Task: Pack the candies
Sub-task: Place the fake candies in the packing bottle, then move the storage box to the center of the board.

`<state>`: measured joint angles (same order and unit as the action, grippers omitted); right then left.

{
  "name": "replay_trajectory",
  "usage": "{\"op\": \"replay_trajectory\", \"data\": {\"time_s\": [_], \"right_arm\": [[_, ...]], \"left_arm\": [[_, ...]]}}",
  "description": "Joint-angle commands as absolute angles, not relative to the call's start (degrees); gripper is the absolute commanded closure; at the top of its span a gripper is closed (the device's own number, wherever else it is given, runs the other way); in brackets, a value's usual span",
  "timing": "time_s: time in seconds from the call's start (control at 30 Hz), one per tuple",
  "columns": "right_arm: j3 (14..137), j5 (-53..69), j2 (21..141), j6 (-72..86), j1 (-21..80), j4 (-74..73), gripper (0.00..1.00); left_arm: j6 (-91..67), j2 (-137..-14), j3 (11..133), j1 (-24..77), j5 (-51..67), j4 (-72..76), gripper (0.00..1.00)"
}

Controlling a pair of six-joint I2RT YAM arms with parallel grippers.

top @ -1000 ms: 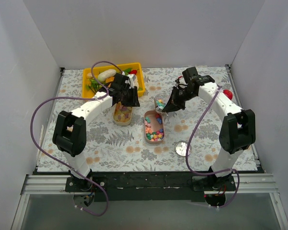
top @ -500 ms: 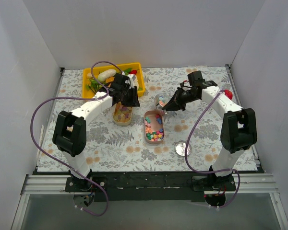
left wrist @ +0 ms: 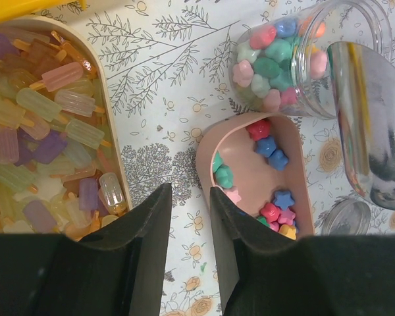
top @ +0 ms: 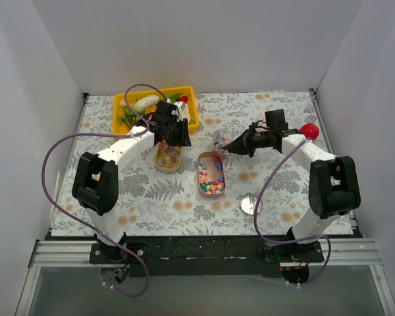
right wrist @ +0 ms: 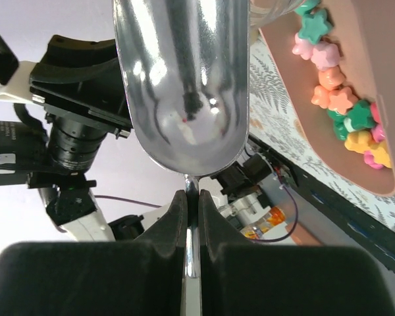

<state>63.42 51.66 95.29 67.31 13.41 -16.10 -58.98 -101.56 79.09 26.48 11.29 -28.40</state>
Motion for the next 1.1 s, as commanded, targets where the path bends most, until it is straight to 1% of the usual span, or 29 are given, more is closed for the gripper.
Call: {"op": "replay_trajectory", "data": {"time_s": [0.0,0.07,0.3,0.37,0.4,0.43,0.47,0.5,0.53,0.6,0.63,0.7,0.73,0.77,0.83,0.9,1.07], "right_arm": [[58.7,55.9,92.6,79.5,13.4,-0.9,0.99],[57.8,56.4,92.3,83.3,13.3,5.5,0.99],[56.3,56.8,89.9,91.1,13.2,17.1,0.99],[53.9,56.5,89.0,93.9,13.3,21.0,0.99],[53.1,56.4,88.4,96.4,13.3,25.4,0.99],[53.2,56.3,88.3,96.2,13.3,25.6,0.99],[54.1,56.5,88.2,95.0,13.3,24.7,0.99],[55.5,56.4,88.4,90.2,13.4,18.9,0.99],[57.1,56.3,88.5,86.7,13.3,14.5,0.99],[61.9,55.7,88.9,81.8,13.4,9.3,0.99],[63.8,55.3,89.1,75.9,13.3,2.6,0.99],[71.7,52.7,90.5,67.4,13.5,-7.8,0.99],[74.7,51.2,91.1,59.3,14.1,-17.8,0.99],[80.6,47.6,92.4,55.1,14.6,-23.2,0.99],[84.7,44.1,93.6,49.5,16.2,-32.6,0.99],[88.5,39.4,94.6,44.2,17.7,-35.9,0.99],[94.2,29.6,98.8,36.7,26.9,-45.4,0.99]], "left_arm": [[-58.9,-96.7,79.9,26.7,10.2,-29.0,0.7],[-59.0,-96.4,79.7,26.7,10.0,-28.9,0.7],[-58.9,-95.6,80.1,26.7,9.0,-28.8,0.64],[-58.9,-95.4,80.2,26.7,8.3,-29.0,0.58],[-58.9,-95.2,80.3,26.7,8.0,-29.3,0.55],[-58.9,-94.8,80.2,26.7,7.5,-29.3,0.49],[-59.0,-94.4,80.0,26.7,6.5,-29.5,0.47],[-59.1,-94.0,79.9,26.7,5.9,-29.5,0.45],[-59.1,-93.7,79.8,26.7,5.5,-29.5,0.4],[-59.5,-92.6,79.5,26.7,3.5,-29.9,0.35],[-59.6,-92.3,79.5,26.6,3.1,-30.0,0.33],[-60.2,-91.6,79.9,26.4,1.3,-31.1,0.27],[-60.6,-91.5,80.1,26.2,0.9,-31.6,0.25],[-60.8,-91.2,80.3,25.6,0.7,-32.2,0.24],[-61.9,-91.1,80.7,25.1,-1.5,-33.9,0.21],[-62.6,-91.0,80.3,23.9,-2.6,-35.4,0.2],[-65.5,-91.8,78.4,20.9,-5.6,-38.4,0.19]]}}
